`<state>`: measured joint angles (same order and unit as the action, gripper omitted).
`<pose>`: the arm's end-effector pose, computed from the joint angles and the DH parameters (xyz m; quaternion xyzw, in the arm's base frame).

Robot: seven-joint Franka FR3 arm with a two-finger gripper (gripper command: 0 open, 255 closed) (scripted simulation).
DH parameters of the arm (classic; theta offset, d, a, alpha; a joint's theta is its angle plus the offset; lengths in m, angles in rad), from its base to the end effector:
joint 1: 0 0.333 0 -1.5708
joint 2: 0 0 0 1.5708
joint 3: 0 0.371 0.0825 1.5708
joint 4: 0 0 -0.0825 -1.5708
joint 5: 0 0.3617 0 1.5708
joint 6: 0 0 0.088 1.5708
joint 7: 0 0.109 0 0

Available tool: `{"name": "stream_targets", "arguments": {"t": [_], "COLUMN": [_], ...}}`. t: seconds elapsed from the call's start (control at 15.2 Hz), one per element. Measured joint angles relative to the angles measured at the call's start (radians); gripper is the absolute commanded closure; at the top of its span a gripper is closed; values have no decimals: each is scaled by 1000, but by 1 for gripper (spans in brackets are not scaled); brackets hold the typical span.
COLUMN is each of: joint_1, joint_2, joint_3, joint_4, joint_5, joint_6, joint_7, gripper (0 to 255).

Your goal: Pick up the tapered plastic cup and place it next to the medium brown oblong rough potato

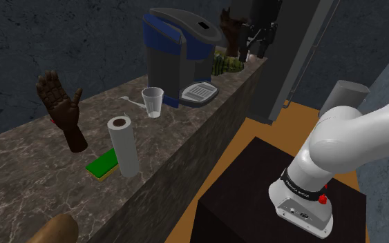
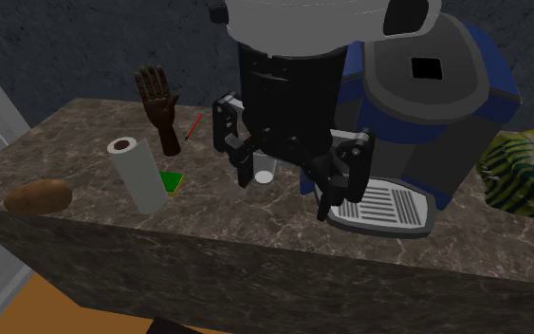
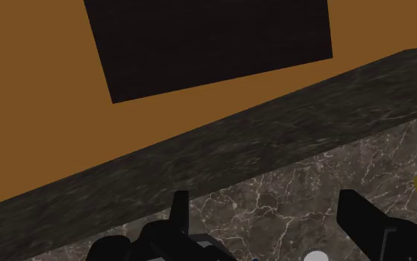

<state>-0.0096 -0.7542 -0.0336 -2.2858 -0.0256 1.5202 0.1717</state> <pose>0.2506 -0.0187 0.6463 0.9946 -0.1032 -0.0057 0.0017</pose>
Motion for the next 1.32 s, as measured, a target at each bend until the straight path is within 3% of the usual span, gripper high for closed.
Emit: {"name": "stream_targets", "arguments": {"t": [0.13,0.59,1.32], "joint_1": [1,21,49], "joint_2": [13,201,590], "joint_3": [0,10,14], "joint_4": [0,12,170], "joint_5": [2,46,115], "joint_6": [13,191,430], "joint_7": [1,22,16], "gripper": [0,0,0]}}
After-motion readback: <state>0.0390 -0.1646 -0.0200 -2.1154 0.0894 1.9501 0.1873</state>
